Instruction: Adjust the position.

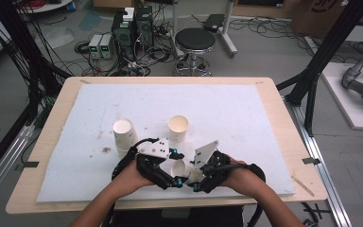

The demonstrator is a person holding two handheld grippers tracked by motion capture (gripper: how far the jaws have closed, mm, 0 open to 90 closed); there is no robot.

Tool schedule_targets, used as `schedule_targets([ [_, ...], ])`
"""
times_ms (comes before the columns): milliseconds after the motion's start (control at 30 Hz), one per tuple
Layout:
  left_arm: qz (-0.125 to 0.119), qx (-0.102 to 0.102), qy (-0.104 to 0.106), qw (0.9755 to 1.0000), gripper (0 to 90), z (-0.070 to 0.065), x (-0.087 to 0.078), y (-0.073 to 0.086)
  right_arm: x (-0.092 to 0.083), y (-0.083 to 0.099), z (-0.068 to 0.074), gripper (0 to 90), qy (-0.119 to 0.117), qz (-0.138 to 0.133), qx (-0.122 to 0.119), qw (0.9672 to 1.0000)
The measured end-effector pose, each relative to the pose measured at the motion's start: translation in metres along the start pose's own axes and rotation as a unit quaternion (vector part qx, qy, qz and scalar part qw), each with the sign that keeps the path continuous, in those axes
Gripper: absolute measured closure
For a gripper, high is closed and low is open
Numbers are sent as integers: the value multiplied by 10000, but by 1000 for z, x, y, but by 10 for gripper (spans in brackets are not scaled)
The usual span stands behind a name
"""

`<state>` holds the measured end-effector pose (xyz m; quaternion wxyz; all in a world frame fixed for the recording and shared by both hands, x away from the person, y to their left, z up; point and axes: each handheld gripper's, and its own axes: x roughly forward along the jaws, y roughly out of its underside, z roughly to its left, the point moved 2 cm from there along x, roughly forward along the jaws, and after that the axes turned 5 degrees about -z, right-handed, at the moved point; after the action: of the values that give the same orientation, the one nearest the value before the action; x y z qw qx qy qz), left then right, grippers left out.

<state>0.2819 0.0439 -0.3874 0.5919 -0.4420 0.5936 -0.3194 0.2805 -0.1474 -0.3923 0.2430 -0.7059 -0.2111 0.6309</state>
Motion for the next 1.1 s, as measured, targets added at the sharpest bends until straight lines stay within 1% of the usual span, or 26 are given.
schedule_targets([
  [67,79,9,6,10000,264,1,1,1,1,-1,0,331,-5,100,-31,9999],
  [100,75,0,14,10000,271,1,1,1,2,-1,0,331,-6,149,-36,9999],
  [133,126,9,19,9999,279,1,1,1,2,-1,0,331,1,172,-71,9998],
  [167,130,12,31,9999,290,2,1,1,2,-1,0,331,-6,252,-97,9996],
  [200,147,3,44,9999,299,2,2,2,3,-1,-1,331,20,256,-131,9996],
  [233,156,14,47,9999,314,2,2,2,3,-1,0,331,4,339,-63,9994],
  [333,206,39,85,9997,349,1,3,2,3,-2,1,330,-12,369,-65,9993],
  [433,280,54,98,9995,353,1,4,3,4,-1,0,331,-5,395,-52,9992],
  [567,349,117,120,9993,363,0,6,4,5,0,1,335,-58,451,-64,9989],
  [667,281,148,109,9994,371,0,5,5,5,1,2,329,-68,423,-90,9990],
  [700,225,130,107,9996,371,0,5,6,4,2,2,312,-49,377,-103,9992],
  [733,159,112,83,9998,371,0,4,6,4,3,1,291,-40,252,-187,9995],
  [800,46,78,55,9999,372,1,1,7,1,5,1,203,-3,86,70,9999],
  [867,-145,17,41,9999,373,1,-2,8,-3,8,0,200,-40,-203,288,9994],
  [900,-228,-42,38,9997,373,1,-3,9,-5,9,-1,200,-51,-367,412,9985],
  [967,-339,-92,32,9994,373,1,-5,11,-11,12,-1,200,-61,-696,567,9959],
  [1100,-571,-156,3,9982,373,1,-8,15,-22,19,0,200,-34,-1253,661,9899],
])
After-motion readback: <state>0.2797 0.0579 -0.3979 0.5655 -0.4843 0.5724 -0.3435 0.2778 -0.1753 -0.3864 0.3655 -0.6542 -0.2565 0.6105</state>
